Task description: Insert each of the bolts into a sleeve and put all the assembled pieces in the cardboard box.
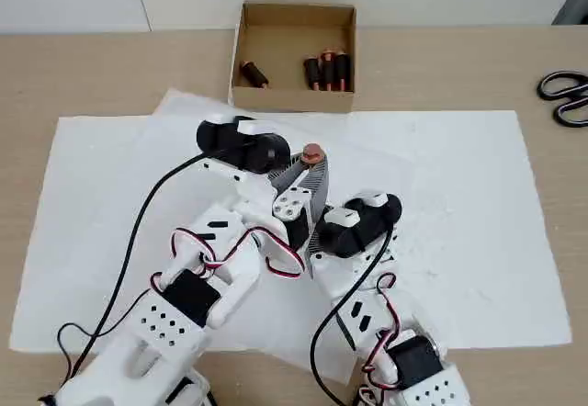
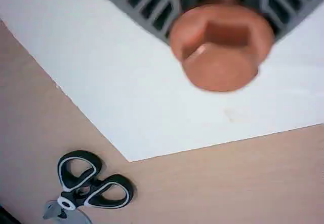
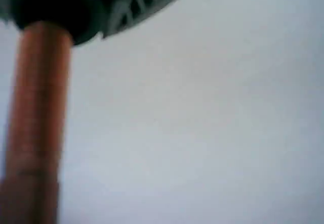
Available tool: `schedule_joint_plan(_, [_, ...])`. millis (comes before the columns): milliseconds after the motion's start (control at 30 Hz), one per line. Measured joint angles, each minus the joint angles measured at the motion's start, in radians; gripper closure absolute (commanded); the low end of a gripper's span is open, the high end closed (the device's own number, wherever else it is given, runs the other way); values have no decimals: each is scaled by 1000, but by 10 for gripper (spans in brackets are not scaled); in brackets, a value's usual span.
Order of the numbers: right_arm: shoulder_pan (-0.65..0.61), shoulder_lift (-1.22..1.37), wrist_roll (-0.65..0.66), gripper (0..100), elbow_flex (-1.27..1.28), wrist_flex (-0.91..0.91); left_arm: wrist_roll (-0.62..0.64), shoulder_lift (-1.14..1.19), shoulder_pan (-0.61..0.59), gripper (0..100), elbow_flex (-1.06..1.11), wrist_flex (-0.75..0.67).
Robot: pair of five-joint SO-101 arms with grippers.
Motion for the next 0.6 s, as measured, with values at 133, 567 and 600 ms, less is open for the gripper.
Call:
schedule_joint_plan(133, [-2,0,0,994,0,0,0,0,0,994,0,0])
schedule_joint_plan(567, [-3,0,0,994,0,0,0,-11,8,994,0,49])
schedule_joint_plan(600, [-3,0,0,994,0,0,0,-11,12,994,0,49])
